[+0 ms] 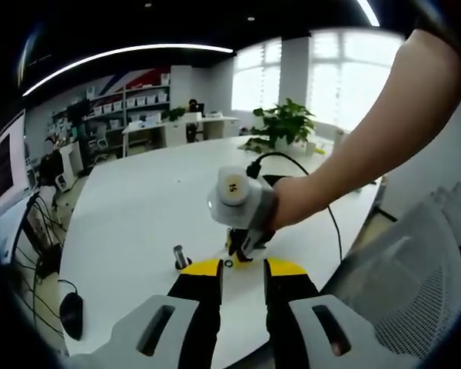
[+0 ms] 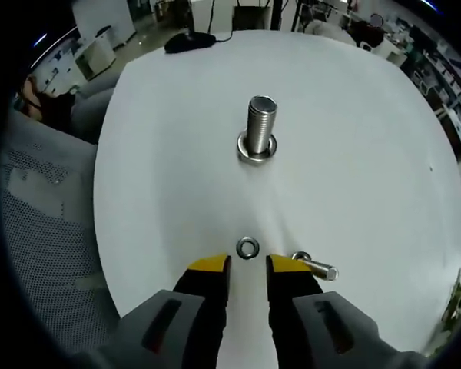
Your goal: Place the washer onto the threaded stud by aligning its center hole with the stud, sliding it down to the base, and recovering from edge contact or off-axis alignment until the washer reaches the visible bottom stop.
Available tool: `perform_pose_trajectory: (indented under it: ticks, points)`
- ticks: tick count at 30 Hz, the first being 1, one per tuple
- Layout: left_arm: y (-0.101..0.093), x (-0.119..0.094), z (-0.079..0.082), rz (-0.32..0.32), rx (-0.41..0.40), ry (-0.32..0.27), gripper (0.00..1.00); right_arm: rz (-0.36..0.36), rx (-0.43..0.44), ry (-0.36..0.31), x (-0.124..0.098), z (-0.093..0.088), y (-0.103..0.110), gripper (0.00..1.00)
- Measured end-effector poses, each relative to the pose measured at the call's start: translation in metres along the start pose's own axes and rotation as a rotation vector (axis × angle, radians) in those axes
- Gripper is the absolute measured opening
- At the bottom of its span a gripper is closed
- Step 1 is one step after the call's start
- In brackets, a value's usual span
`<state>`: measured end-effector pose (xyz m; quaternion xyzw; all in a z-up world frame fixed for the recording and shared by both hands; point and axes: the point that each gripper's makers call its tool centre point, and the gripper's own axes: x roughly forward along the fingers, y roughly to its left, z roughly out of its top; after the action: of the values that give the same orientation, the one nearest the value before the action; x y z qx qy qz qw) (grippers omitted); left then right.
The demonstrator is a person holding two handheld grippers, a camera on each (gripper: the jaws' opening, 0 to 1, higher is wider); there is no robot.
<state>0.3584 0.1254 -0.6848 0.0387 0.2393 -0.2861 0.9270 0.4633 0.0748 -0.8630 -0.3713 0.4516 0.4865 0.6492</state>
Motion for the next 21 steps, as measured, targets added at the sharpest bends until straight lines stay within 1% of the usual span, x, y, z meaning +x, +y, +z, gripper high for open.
perform_pose_trajectory:
  ticks: [8,9,11,13,21]
  points:
    - [-0.0003,-0.0001,-0.0001,-0.001,-0.002,0.001,0.19,0.011,-0.014,0.010,0.0051,0.0029,0.0045,0.21]
    - [-0.0005,-0.0001,-0.0001,-0.002,-0.002,0.001,0.19,0.013,-0.015,0.000,0.0049,0.0049,0.0041,0.21]
    - [-0.0007,0.0001,-0.0001,-0.003,-0.002,0.002,0.19,0.015,-0.010,0.002,0.0060,0.0053,0.0029,0.21]
    - [-0.0008,0.0003,-0.0006,-0.004,-0.002,0.004,0.19,0.035,0.003,0.003,0.0068,0.0050,0.0056,0.19]
    - [-0.0012,0.0007,-0.0007,-0.006,-0.005,0.006,0.19,0.053,-0.033,0.005,0.0059,0.0043,0.0050,0.19]
